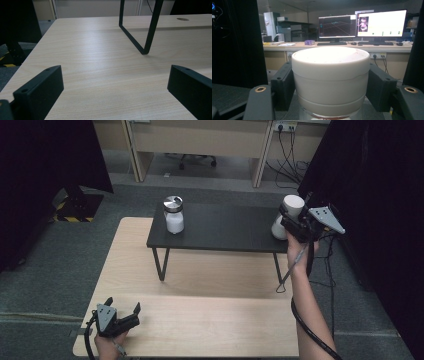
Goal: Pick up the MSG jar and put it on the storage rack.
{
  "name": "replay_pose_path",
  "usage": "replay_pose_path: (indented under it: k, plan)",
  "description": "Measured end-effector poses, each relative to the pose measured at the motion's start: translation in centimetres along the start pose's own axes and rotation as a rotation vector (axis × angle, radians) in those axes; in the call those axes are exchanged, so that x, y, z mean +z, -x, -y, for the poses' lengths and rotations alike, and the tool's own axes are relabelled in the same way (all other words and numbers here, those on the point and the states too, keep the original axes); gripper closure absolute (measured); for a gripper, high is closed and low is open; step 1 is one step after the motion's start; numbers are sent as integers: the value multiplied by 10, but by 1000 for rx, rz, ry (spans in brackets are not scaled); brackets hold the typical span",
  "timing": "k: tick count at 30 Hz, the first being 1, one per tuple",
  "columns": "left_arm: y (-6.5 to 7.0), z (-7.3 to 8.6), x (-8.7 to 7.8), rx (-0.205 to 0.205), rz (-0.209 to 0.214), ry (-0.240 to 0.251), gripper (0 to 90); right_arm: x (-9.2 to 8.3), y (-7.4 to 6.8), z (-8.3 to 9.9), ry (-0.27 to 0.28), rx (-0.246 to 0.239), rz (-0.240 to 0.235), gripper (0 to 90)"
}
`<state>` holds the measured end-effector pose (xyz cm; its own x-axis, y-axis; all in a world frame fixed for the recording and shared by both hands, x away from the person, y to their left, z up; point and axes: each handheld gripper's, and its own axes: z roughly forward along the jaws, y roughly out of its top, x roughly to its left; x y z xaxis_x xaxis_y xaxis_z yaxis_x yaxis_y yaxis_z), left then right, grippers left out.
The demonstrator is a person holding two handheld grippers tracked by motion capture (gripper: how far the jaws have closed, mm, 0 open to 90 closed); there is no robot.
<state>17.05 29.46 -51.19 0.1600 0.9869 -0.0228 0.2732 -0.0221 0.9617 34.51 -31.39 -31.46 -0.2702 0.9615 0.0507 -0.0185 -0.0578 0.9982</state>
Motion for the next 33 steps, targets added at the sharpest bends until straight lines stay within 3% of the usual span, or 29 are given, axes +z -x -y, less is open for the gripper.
replay_pose_path:
  k: [3, 8, 14, 21, 33]
  plan:
    - [0, 0, 0, 0, 0, 1, 0, 0, 0, 1, 3, -2, 0, 304]
    - [0, 0, 0, 1, -2, 2, 0, 3, 0, -2, -40, -2, 17, 149]
    - [1, 0, -1, -5, -5, 4, 0, -1, -6, -1, -52, -23, 41, 8]
    - [0, 1, -1, -8, -6, 5, 0, -9, -9, -3, -60, -59, 67, 2]
    - [0, 1, -1, -16, -7, 4, 0, -27, -12, 2, -40, -62, 67, 2]
